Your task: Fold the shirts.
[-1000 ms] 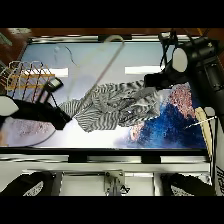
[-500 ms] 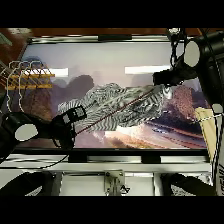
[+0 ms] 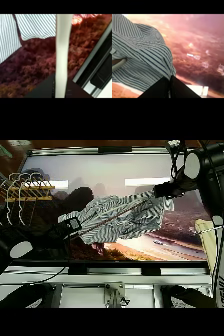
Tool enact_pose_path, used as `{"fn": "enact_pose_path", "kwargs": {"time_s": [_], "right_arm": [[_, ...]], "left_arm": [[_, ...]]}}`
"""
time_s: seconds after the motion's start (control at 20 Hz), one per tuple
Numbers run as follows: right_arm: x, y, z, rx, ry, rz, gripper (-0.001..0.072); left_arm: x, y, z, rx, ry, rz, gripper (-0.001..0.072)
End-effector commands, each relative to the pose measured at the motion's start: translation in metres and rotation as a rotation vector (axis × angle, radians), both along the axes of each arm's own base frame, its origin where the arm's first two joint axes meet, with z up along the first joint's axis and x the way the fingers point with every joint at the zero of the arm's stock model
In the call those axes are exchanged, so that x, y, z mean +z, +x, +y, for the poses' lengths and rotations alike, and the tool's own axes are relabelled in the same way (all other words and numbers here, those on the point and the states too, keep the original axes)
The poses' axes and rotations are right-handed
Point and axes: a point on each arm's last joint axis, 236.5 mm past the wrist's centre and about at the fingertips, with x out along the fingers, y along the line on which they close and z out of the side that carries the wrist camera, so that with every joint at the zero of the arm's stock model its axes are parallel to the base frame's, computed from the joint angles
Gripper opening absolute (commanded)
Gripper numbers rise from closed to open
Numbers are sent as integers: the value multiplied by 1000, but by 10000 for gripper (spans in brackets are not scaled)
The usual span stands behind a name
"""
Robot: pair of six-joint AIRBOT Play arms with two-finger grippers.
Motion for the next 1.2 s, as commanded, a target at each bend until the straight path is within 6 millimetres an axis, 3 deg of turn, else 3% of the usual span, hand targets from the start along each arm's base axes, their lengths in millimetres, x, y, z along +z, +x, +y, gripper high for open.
{"fn": "enact_pose_path", "kwargs": {"time_s": [0.0, 0.15, 0.3, 0.45, 0.6, 0.8, 1.0, 1.15], "right_arm": [[4, -1, 9, 19, 38, -6, 87], [21, 15, 15, 42, 58, -98, 87], [35, 25, 25, 89, 81, -162, 87], [46, 22, 42, 197, 110, -172, 87], [68, 16, 68, 340, 164, -208, 87], [91, -9, 100, 470, 275, -200, 87], [103, -39, 107, 506, 330, -163, 86], [118, -66, 133, 582, 429, -151, 86]], "left_arm": [[-10, 18, -9, -18, 7, -28, 55], [-19, 37, -20, -61, 14, -69, 55], [-27, 38, -26, -82, 22, -61, 56], [-31, 39, -28, -81, 22, -52, 55], [-30, 35, -48, -106, -53, -36, 55], [-24, 38, -61, -88, -129, -44, 56], [-24, 30, -81, 6, -298, 81, 55], [-43, 27, -88, -1, -285, 138, 55]]}}
